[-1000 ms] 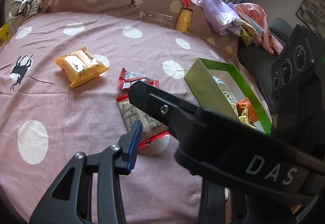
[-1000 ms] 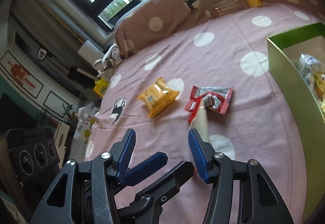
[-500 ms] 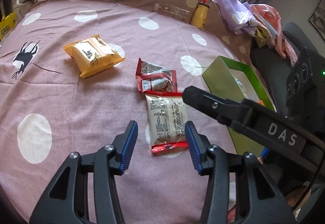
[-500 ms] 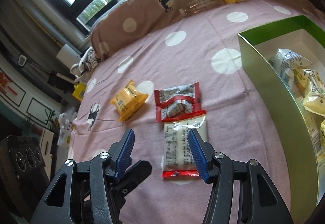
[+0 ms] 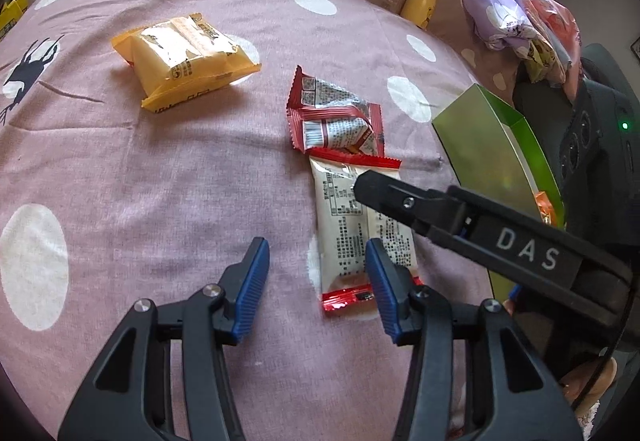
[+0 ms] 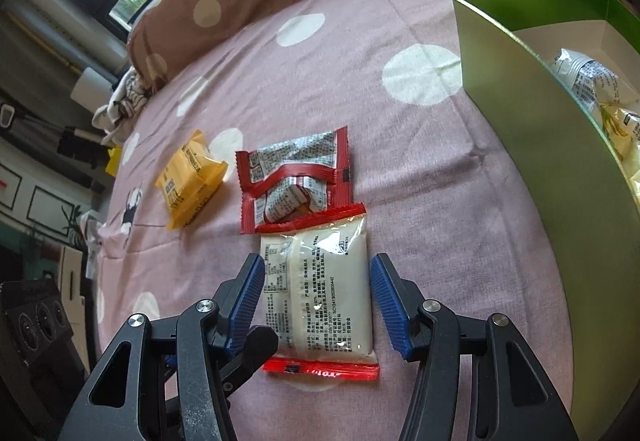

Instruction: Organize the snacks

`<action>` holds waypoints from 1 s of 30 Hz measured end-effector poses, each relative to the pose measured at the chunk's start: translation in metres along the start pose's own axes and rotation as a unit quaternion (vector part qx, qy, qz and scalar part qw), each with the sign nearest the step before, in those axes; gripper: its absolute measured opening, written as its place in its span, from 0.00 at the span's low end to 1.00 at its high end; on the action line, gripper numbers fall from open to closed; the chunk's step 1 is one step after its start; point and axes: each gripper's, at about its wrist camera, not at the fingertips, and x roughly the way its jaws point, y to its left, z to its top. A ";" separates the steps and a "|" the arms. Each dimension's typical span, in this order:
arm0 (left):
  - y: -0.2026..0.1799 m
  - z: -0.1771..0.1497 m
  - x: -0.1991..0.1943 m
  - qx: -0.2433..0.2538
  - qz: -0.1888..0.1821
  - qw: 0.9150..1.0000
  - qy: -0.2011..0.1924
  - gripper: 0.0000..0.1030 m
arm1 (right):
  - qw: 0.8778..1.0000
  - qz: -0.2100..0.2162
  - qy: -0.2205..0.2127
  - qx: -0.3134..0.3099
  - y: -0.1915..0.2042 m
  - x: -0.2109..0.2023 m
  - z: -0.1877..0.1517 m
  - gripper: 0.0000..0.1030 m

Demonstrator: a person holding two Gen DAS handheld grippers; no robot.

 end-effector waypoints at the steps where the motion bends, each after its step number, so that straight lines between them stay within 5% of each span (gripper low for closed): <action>1: 0.000 0.001 0.001 0.002 -0.004 1.000 -0.004 0.47 | 1.000 0.003 -0.007 -0.001 0.000 -0.001 0.000 0.56; 8: -0.003 -0.001 0.009 -0.003 -0.053 0.999 -0.006 0.36 | 1.000 0.001 -0.009 -0.013 0.005 -0.002 -0.006 0.56; 15: -0.014 -0.006 0.002 0.018 -0.033 0.999 -0.014 0.34 | 1.000 0.010 -0.014 -0.014 0.008 -0.011 -0.014 0.56; 30: -0.055 -0.006 -0.059 0.074 -0.041 0.991 -0.103 0.34 | 0.990 0.039 -0.132 -0.039 0.029 -0.092 -0.020 0.56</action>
